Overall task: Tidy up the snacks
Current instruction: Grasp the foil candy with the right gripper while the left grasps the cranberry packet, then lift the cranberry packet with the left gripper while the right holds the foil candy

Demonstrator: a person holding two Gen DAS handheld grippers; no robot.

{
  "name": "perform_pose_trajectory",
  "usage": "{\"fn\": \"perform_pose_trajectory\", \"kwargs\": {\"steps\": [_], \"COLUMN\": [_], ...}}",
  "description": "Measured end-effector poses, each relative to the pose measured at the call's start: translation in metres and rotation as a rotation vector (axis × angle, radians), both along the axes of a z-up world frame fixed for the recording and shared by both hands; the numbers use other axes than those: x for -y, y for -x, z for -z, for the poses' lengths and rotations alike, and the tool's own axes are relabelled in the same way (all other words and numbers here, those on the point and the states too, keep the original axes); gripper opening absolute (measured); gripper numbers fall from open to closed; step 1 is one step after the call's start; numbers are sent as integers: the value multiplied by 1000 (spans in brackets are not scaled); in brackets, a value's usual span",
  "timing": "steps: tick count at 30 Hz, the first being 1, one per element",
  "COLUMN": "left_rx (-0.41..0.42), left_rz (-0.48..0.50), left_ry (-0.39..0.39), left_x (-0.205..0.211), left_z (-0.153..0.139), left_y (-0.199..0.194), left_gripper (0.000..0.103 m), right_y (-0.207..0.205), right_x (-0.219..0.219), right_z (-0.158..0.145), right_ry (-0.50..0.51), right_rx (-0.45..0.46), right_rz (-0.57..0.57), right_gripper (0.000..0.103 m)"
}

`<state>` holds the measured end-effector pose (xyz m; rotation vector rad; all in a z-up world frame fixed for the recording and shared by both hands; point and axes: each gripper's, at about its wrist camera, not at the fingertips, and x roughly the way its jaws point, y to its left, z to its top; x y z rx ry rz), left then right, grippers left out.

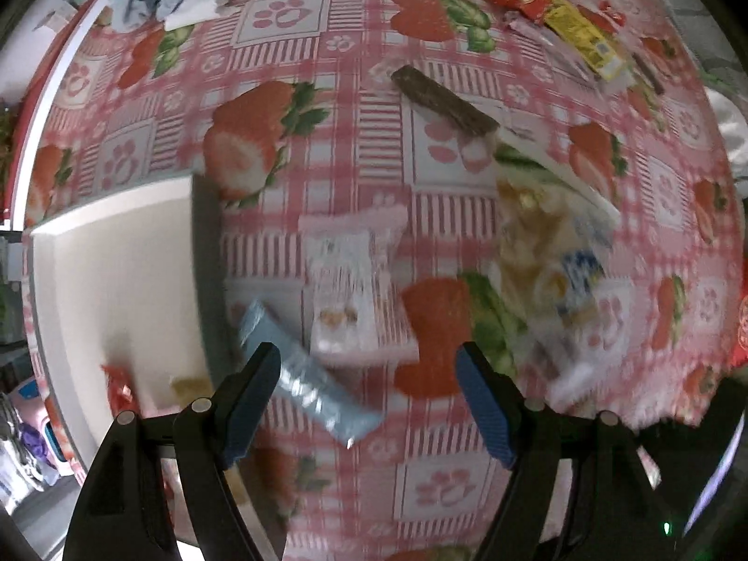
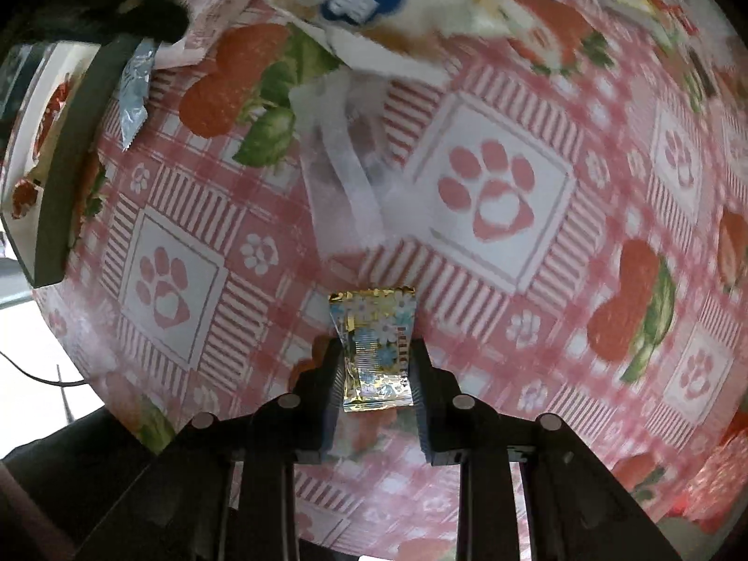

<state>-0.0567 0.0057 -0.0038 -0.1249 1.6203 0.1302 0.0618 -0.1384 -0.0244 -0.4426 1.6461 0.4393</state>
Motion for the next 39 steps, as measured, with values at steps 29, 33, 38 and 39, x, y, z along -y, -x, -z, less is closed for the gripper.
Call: {"fn": "perform_pose_trajectory", "kwargs": {"steps": [29,33,38,39], "left_rx": [-54,-80,-88,-88], "left_rz": [244,281,276,278], "left_ry": [4,8,30,29], "left_x": [99,106,104,103], "left_z": [49,56,60,60], "left_y": [62,99,108,109], "left_gripper": [47,47,47,47], "right_y": [17,28,38,39], "right_x": [54,63,64,64], "right_z": [-4,-3,1,2], "right_ry": [-47,-35,-8,1], "right_rx": [-44,-55,-55,-56], "right_rz": [162,186,183,176], "right_gripper": [29,29,29,29]}}
